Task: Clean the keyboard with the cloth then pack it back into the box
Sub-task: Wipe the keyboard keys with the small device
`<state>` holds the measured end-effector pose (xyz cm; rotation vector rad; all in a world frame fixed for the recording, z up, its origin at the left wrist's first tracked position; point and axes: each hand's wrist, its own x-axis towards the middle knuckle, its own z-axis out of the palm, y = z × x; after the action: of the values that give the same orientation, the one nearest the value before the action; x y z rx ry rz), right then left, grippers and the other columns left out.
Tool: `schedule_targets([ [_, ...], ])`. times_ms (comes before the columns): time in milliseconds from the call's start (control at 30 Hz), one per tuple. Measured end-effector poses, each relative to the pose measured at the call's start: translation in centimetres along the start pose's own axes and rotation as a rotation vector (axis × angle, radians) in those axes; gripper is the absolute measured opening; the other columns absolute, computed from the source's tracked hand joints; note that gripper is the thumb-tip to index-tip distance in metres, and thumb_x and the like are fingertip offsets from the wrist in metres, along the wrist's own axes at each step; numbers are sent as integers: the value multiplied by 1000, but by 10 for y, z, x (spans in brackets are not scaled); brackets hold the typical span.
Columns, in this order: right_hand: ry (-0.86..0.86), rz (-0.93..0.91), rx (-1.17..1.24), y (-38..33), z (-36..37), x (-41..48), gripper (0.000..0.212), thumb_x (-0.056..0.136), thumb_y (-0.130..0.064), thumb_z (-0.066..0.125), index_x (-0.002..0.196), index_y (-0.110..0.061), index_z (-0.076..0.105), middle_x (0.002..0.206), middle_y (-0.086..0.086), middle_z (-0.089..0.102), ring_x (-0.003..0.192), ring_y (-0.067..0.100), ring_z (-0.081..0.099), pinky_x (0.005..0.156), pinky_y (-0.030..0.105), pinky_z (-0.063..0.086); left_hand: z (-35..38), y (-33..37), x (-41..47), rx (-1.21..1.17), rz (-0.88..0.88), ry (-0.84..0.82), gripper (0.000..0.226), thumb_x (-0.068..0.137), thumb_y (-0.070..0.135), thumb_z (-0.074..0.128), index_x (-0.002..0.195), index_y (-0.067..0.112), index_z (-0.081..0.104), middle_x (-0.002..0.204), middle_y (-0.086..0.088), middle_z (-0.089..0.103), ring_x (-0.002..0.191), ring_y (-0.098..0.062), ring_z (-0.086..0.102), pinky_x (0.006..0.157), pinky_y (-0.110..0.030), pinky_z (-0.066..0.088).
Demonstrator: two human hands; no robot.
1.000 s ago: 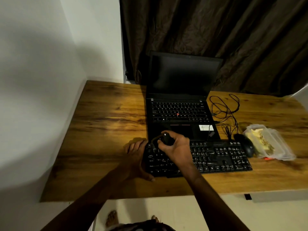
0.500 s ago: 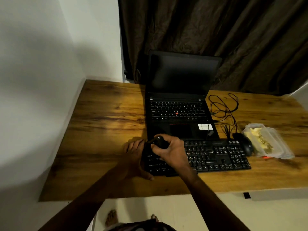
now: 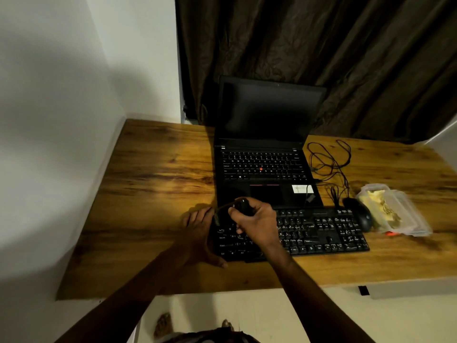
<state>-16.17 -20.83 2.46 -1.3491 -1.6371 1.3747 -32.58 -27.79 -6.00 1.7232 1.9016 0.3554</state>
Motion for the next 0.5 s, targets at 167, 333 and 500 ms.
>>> schedule_targets([
  [167,-20,13,-56,5,-8,-6,7,80,-15,78,86,-18,75,73,8,73,56,11,65,47,26,55,-1,1,0,20,-8,-10,158,32,83,76,157,19,3,160,0,12,147,-20,6,119,-45,2],
  [333,62,-147,-315,8,-21,-11,10,77,-21,78,86,-22,73,71,-7,72,65,2,68,60,19,56,-3,4,-2,-5,12,4,156,29,88,65,157,21,6,159,1,14,146,-20,8,119,-45,4],
  [500,-67,-239,-286,2,5,-21,9,77,-19,76,85,-21,71,72,-6,70,68,7,67,64,26,57,-2,3,-2,17,14,16,155,29,89,62,156,19,7,157,0,15,145,-21,10,118,-43,8],
])
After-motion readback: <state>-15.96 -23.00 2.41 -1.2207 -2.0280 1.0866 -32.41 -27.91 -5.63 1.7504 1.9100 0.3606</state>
